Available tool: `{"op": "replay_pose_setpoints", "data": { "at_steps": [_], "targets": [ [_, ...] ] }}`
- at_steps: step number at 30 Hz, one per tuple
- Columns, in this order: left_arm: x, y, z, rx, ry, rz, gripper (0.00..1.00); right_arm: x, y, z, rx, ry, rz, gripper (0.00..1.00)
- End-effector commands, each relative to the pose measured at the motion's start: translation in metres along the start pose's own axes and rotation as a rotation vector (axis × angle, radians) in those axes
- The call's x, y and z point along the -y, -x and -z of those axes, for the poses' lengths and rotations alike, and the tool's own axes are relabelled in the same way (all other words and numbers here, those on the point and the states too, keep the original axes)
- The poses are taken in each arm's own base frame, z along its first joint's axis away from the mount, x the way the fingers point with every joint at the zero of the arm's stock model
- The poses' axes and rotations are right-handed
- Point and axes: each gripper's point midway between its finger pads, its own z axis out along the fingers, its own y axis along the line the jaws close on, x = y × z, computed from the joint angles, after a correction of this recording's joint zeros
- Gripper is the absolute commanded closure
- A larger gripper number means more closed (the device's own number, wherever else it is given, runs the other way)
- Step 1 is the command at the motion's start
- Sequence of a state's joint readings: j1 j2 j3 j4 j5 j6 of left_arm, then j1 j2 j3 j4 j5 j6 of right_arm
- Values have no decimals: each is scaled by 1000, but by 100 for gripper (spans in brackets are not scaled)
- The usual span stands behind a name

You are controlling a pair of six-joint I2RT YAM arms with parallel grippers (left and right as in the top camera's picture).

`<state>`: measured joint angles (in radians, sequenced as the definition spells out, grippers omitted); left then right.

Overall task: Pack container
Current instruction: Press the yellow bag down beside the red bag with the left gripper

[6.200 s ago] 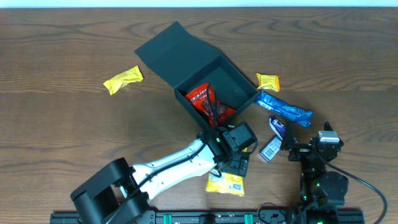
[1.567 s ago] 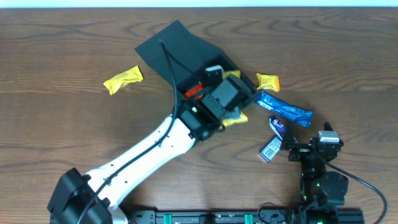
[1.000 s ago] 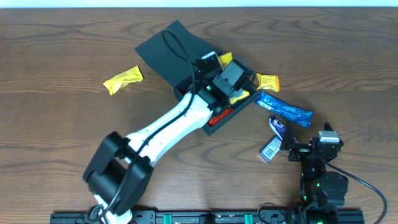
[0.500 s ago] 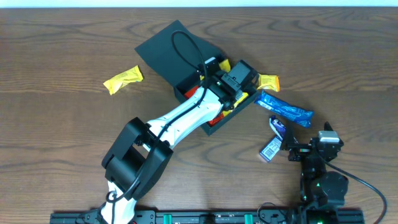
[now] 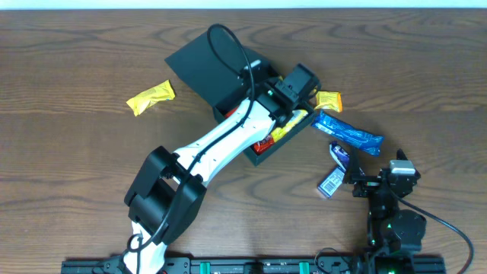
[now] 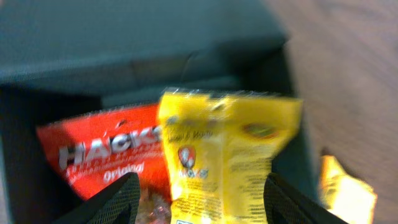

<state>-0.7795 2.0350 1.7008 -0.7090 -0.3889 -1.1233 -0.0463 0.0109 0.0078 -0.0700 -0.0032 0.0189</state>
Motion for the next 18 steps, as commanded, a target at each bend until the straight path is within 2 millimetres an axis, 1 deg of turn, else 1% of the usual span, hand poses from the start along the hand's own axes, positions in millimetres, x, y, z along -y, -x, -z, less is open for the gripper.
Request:
{"op": "replay_pose_setpoints", "data": {
  "at_steps": [1, 2, 5, 8, 9, 10, 11, 13, 14, 16, 18],
  "targets": [
    [5, 20, 10, 59, 2, -33, 35, -2, -1, 0, -1, 8, -14, 1],
    [7, 19, 11, 53, -5, -40, 35, -2, -1, 0, -1, 8, -14, 1],
    [13, 7, 13, -1, -34, -83, 36, -2, -1, 0, -1, 8, -14, 1],
    [20, -4, 15, -44, -64, -92, 48, -2, -1, 0, -1, 8, -14, 1],
    [22, -7, 16, -49, -71, -95, 63, -2, -1, 0, -1, 8, -14, 1],
    [23, -8, 15, -48, -74, -95, 72, -2, -1, 0, -1, 8, -14, 1],
    [26, -8, 15, -44, -81, -95, 80, -2, -1, 0, -1, 8, -14, 1],
    [27, -7, 13, -28, -84, -90, 91, -2, -1, 0, -1, 8, -14, 1],
    [27, -8, 11, -25, -81, -88, 94, -2, -1, 0, -1, 8, -14, 1],
    [28, -11, 6, -32, -81, -89, 94, -2, -1, 0, -1, 8, -14, 1],
    [28, -19, 1, -59, -80, -86, 94, -2, -1, 0, -1, 8, -14, 1]
  ]
}}
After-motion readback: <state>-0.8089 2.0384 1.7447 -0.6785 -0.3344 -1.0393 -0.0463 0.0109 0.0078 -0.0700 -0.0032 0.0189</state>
